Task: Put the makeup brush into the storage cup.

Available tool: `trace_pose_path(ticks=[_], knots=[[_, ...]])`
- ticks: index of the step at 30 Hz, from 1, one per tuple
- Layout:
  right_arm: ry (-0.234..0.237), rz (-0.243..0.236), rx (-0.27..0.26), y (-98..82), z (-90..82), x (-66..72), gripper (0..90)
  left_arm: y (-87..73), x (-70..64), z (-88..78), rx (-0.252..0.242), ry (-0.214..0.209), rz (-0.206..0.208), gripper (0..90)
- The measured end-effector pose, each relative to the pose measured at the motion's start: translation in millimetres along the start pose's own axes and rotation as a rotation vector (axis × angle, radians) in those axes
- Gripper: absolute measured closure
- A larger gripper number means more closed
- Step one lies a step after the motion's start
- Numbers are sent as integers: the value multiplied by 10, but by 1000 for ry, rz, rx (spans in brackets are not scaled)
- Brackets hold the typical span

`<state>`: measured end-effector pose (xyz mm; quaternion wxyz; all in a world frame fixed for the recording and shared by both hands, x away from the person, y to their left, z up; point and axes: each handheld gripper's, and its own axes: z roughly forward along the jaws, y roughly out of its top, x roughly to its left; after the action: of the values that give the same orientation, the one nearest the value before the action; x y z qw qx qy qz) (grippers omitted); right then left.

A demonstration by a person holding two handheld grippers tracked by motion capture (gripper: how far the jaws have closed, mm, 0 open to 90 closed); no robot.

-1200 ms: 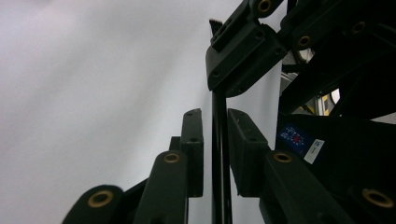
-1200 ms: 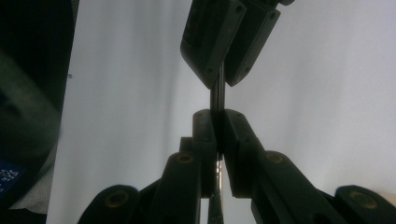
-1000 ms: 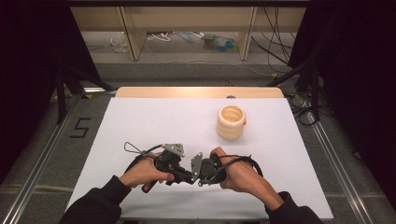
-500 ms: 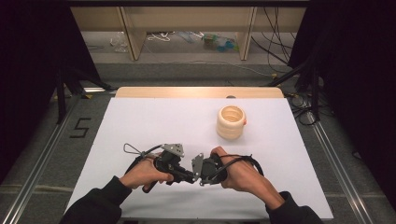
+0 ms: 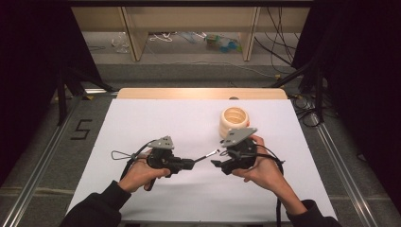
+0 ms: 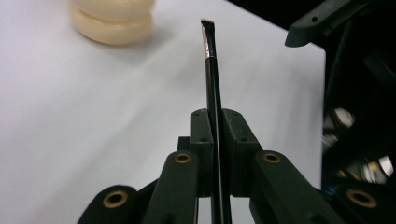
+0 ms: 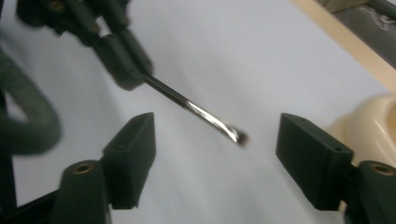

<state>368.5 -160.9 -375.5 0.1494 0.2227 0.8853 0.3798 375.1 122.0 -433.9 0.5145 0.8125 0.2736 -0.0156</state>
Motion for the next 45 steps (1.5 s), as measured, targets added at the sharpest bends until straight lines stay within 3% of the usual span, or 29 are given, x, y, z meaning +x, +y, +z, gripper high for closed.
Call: trace_pose_path(ticks=[2, 6, 9, 11, 17, 20, 23, 25, 26, 32, 34, 38, 39, 45], knots=[[0, 109, -56, -101, -40, -100, 206, 6, 2, -37, -37, 18, -6, 833], [42, 223, -141, -232, -41, -173, 209, 15, -31, -78, -101, 40, -6, 833], [72, 279, -177, -262, 7, -158, 217, -5, -57, -83, -134, 56, -6, 833], [51, 286, -169, -263, 21, -151, 191, -26, -77, -78, -148, 54, 0, 833], [100, 334, -216, -256, 74, -103, 202, -36, -138, -88, -195, 69, 10, 833], [147, 377, -245, -263, 112, -77, 200, -53, -158, -94, -215, 74, 15, 833], [242, 435, -298, -274, 181, -45, 179, -86, -180, -114, -239, 71, 16, 833], [271, 438, -319, -271, 218, -12, 184, -109, -178, -134, -243, 73, 31, 833], [284, 445, -323, -268, 240, 6, 185, -119, -183, -142, -245, 79, 18, 833], [302, 445, -335, -252, 292, 52, 198, -165, -211, -171, -268, 77, 3, 833], [306, 435, -351, -241, 309, 61, 207, -169, -219, -172, -274, 77, 36, 833], [327, 456, -375, -218, 317, 91, 235, -183, -280, -155, -296, 84, 11, 833], [332, 474, -375, -213, 321, 97, 242, -181, -282, -154, -298, 82, 29, 833], [360, 481, -383, -210, 344, 111, 309, -186, -335, -138, -333, 74, 49, 833]])
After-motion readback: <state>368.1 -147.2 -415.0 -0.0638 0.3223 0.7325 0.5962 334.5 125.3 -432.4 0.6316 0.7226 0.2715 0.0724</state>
